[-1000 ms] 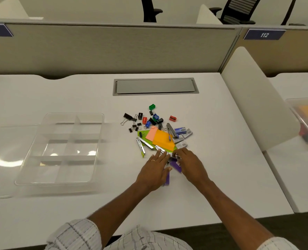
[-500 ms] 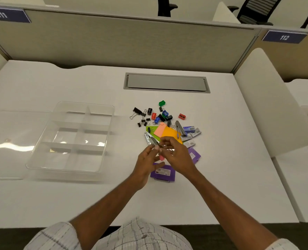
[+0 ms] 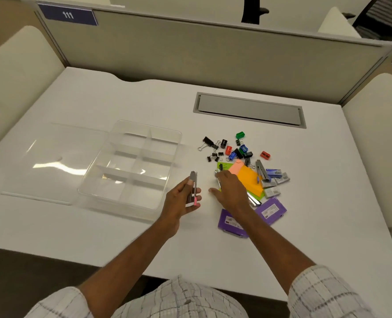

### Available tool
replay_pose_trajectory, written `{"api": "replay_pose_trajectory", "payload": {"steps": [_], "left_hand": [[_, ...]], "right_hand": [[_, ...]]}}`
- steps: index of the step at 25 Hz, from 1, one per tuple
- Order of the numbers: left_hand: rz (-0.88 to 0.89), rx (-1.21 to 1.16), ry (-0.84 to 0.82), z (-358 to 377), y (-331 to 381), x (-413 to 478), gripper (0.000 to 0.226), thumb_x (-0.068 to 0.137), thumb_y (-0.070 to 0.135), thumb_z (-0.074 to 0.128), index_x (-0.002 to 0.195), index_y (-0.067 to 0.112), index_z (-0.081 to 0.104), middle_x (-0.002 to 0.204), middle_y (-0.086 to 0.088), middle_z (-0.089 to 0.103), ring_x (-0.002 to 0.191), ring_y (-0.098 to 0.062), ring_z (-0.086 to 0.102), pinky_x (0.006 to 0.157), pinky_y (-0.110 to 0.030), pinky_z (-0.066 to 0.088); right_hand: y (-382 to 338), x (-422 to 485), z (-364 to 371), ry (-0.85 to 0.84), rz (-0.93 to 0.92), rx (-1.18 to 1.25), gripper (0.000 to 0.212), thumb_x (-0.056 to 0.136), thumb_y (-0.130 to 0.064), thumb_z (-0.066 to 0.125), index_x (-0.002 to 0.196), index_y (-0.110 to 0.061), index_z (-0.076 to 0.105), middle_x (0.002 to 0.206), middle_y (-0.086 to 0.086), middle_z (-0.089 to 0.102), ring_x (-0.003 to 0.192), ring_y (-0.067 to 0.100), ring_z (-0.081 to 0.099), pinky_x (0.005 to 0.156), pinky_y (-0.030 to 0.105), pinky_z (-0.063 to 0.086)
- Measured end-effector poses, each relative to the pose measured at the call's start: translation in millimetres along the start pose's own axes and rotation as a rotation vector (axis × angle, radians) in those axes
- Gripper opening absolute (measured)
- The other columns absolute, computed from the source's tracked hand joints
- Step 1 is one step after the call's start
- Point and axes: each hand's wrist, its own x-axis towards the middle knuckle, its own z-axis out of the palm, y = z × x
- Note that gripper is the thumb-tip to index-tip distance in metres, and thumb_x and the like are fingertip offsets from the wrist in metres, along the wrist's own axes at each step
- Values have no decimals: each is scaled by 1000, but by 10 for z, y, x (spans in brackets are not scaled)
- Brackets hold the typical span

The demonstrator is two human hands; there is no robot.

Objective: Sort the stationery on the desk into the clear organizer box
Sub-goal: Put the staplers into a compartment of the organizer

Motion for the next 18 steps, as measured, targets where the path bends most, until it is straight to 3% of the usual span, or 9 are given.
{"api": "replay_pose_trajectory", "payload": {"steps": [5,10,13,15,18], "left_hand": [[82,31,-72,-345,110,-73,41,93,29,68,133,27,59,99,-3,68,82,-17,64,86,-36,61],[149,134,-1,-776,280,-87,54,82,19,80,129,18,52,102,0,74,88,-14,71,81,-33,60],[246,428,-29,-1181,442,-53,47,80,14,80,121,26,59,108,7,74,99,-7,70,84,-23,57],[344,682,-47,-1432,552,-9,41,79,11,80,115,27,66,109,9,70,98,-7,67,81,-18,55],[413,946,-133,-1652,651,112,34,82,12,78,111,24,67,110,0,64,95,-15,66,78,-23,57]], "right_hand": [[-23,80,117,112,39,73,54,83,-1,64,135,-7,53,137,15,51,116,33,51,93,39,47],[-160,117,52,105,122,291,63,74,-1,72,135,-7,54,134,13,54,117,31,53,96,38,45],[-319,83,-34,141,216,541,55,71,-9,79,123,-14,61,112,4,68,96,20,66,75,29,56],[-472,102,-106,58,313,824,46,71,-9,78,114,-19,64,100,0,71,80,15,69,59,22,54],[-721,157,-199,-70,403,1172,33,74,1,74,103,-16,68,90,4,73,78,20,67,67,33,56]]}}
